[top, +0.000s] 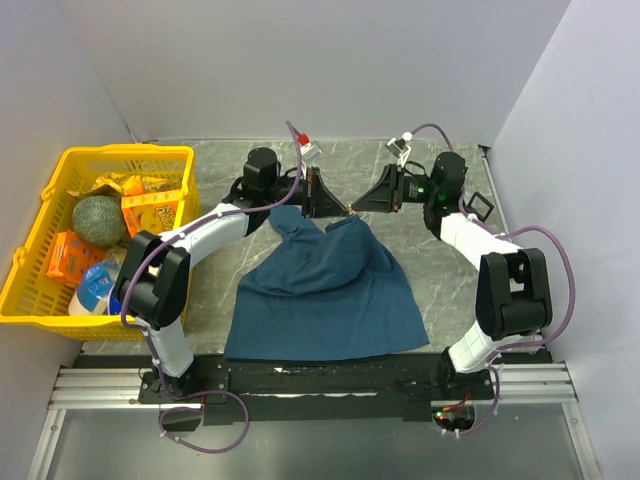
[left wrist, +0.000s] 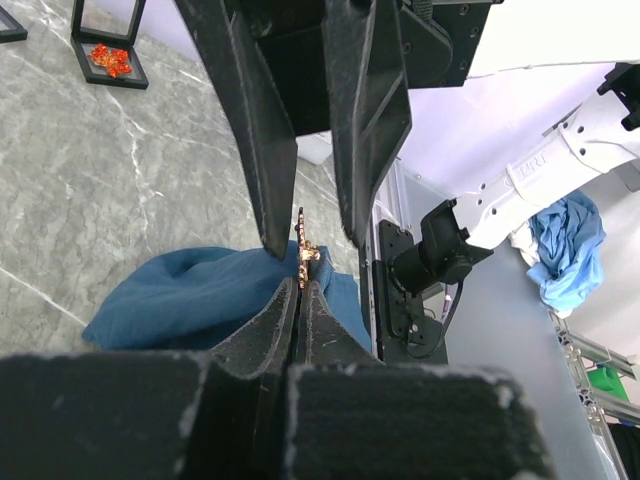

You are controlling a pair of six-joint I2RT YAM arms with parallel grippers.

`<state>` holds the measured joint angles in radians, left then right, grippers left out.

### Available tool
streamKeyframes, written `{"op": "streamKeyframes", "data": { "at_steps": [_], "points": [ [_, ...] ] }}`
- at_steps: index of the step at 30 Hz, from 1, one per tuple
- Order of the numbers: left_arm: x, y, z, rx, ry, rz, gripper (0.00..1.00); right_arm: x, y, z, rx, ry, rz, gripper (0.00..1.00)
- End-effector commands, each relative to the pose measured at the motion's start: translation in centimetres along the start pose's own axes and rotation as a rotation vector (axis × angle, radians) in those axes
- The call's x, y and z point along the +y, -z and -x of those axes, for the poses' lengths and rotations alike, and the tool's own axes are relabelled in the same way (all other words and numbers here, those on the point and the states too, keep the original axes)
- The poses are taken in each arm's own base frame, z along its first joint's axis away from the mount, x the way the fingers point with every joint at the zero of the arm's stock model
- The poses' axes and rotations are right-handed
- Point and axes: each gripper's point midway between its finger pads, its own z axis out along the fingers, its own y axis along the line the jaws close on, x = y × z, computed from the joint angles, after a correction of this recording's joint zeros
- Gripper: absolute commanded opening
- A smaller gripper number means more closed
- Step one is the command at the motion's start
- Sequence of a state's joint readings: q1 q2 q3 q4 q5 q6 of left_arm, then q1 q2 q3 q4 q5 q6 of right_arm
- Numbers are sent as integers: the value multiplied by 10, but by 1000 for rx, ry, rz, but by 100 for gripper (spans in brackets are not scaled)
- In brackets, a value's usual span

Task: Remove the brooch from the garment
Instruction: Remove the brooch from the clothes.

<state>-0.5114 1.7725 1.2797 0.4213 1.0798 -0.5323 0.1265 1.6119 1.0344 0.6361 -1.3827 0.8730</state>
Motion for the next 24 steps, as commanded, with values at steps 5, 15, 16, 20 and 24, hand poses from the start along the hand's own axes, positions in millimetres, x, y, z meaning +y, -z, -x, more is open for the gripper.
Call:
{"op": "streamKeyframes", "data": {
  "at_steps": [5, 15, 16, 20, 24],
  "points": [
    [-29, 3, 22, -29, -120, -57, 1, 30, 8, 17, -10, 149, 37, 34],
    [-30, 4, 24, -37, -106, -70, 1, 19, 8, 11, 10, 205, -3, 27],
    [-29, 5, 25, -40, -106, -68, 1, 16, 8, 9, 15, 179, -12, 27],
    [-29, 7, 27, -48, -102, -71, 1, 10, 8, 10, 18, 192, -34, 26],
    [-29, 7, 26, -48, -106, -70, 1, 12, 8, 11, 12, 190, -22, 17]
  ]
}}
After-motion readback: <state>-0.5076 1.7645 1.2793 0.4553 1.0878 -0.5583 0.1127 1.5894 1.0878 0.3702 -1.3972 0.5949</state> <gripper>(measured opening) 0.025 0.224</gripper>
